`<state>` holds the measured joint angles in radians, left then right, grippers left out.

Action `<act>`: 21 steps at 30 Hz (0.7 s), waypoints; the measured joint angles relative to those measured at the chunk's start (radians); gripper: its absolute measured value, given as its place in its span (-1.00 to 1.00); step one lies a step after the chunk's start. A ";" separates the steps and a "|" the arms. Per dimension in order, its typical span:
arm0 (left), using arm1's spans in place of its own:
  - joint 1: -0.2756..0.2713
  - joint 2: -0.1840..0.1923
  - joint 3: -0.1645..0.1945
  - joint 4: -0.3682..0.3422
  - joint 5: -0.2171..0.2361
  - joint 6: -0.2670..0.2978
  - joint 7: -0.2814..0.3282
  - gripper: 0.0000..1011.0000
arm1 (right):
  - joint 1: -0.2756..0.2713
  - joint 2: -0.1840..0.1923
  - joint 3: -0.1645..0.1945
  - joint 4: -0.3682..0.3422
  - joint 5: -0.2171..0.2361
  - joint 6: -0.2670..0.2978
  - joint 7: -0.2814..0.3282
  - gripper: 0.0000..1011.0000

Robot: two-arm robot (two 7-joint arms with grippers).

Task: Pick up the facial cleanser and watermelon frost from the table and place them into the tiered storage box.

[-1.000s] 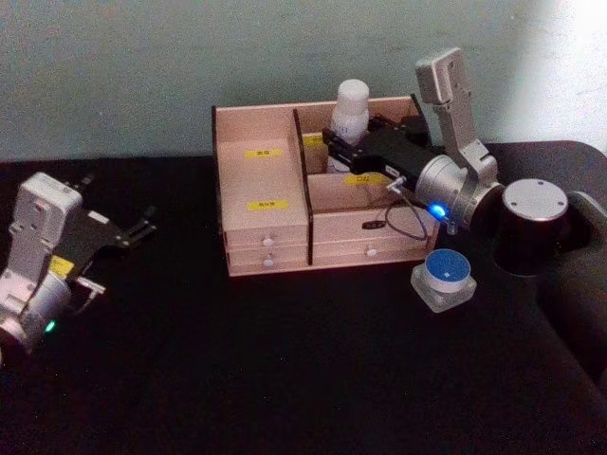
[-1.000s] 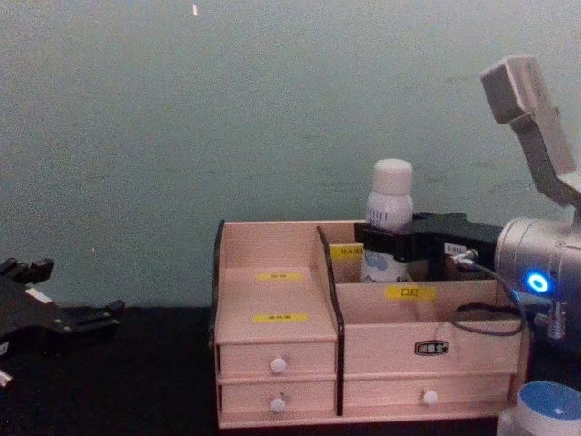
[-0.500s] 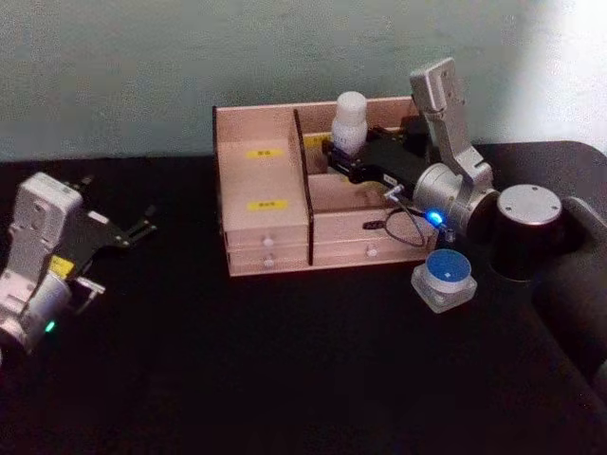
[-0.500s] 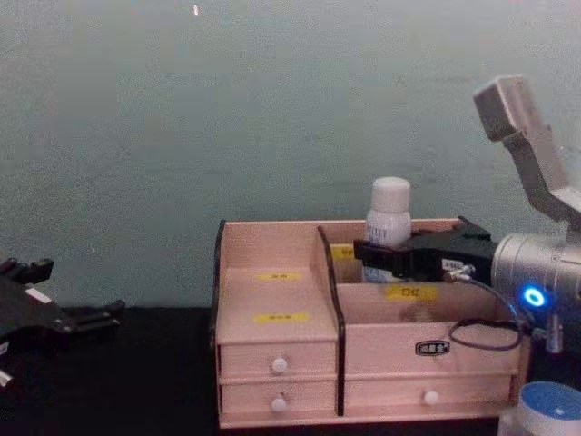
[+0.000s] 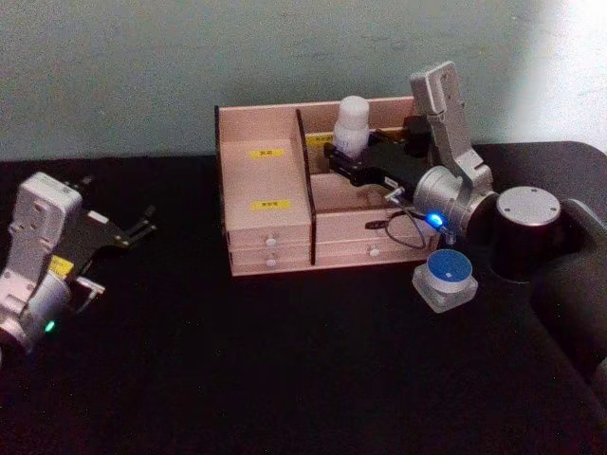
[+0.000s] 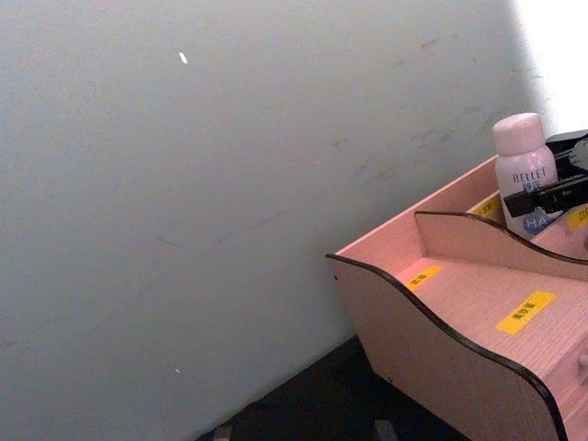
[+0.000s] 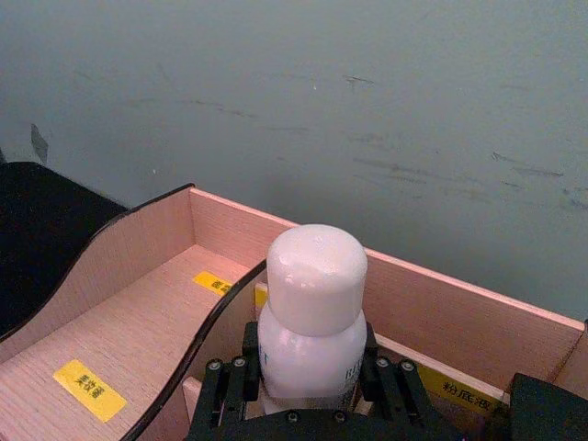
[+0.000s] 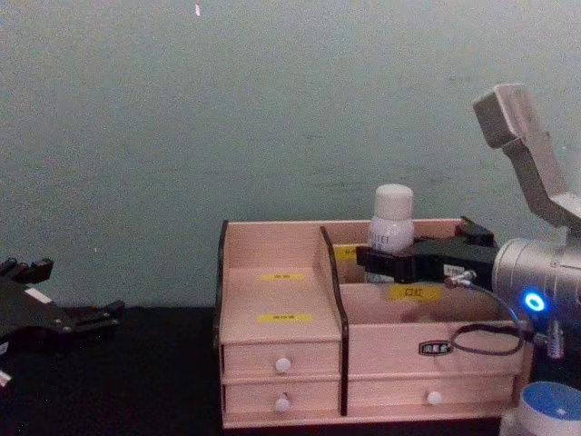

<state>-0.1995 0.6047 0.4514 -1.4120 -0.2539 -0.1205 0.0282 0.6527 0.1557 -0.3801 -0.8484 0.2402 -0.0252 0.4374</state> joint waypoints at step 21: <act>0.000 0.000 0.000 0.000 0.000 0.000 0.000 0.98 | -0.001 0.002 -0.001 -0.001 0.000 0.000 -0.002 0.41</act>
<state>-0.1996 0.6047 0.4514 -1.4120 -0.2539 -0.1205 0.0283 0.6515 0.1579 -0.3808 -0.8492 0.2406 -0.0254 0.4356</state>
